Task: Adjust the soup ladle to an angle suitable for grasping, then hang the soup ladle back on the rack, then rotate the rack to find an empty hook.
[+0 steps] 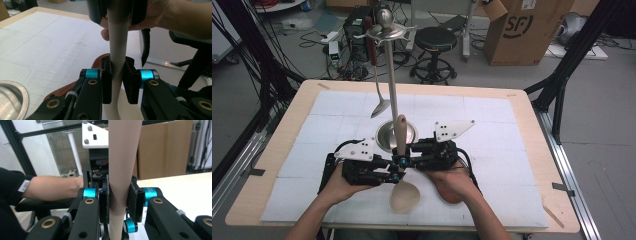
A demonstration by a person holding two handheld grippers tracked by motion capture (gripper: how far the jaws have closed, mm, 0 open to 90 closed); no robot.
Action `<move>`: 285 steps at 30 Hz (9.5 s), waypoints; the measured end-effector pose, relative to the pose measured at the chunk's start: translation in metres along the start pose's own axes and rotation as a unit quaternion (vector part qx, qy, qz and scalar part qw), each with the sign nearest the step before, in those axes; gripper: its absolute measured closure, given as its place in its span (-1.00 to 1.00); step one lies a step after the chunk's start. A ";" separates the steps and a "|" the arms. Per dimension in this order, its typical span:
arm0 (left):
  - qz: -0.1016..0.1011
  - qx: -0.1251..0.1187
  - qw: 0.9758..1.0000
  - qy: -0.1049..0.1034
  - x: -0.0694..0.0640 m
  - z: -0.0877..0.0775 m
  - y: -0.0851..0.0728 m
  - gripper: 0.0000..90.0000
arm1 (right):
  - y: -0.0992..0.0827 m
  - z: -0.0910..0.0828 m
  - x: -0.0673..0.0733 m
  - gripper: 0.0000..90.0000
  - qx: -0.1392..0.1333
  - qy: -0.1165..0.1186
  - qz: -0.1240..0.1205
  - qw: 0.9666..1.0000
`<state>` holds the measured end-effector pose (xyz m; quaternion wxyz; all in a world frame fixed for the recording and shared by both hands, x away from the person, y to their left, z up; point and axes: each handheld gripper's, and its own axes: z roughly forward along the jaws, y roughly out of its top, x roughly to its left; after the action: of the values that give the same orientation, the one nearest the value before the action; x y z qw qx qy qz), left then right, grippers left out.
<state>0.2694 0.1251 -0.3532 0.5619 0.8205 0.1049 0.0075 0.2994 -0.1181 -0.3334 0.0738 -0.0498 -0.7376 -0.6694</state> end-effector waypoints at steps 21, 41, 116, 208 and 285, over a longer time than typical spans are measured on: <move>-0.054 -0.007 0.992 0.114 0.008 -0.026 -0.021 -0.03 | 0.032 0.008 -0.003 0.69 0.040 -0.134 -0.034 0.990; -0.072 -0.002 0.987 0.143 0.014 -0.041 -0.042 -0.21 | 0.077 0.028 -0.025 0.69 0.034 -0.157 -0.035 0.986; -0.077 -0.019 0.987 0.143 0.016 -0.048 -0.044 -0.25 | 0.116 0.049 -0.069 0.68 0.045 -0.216 -0.011 0.975; -0.093 0.005 0.984 0.153 0.026 -0.043 -0.053 -0.43 | 0.180 -0.035 -0.078 0.99 0.035 -0.182 -0.036 0.982; -0.090 0.001 0.984 0.154 0.024 -0.044 -0.052 -0.43 | 0.200 -0.027 -0.065 1.00 0.039 -0.184 -0.088 0.978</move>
<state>0.2782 0.1878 -0.3877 0.5369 0.7972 0.2635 0.0826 0.3989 -0.1238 -0.1466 -0.1199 -0.1042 -0.7655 -0.6236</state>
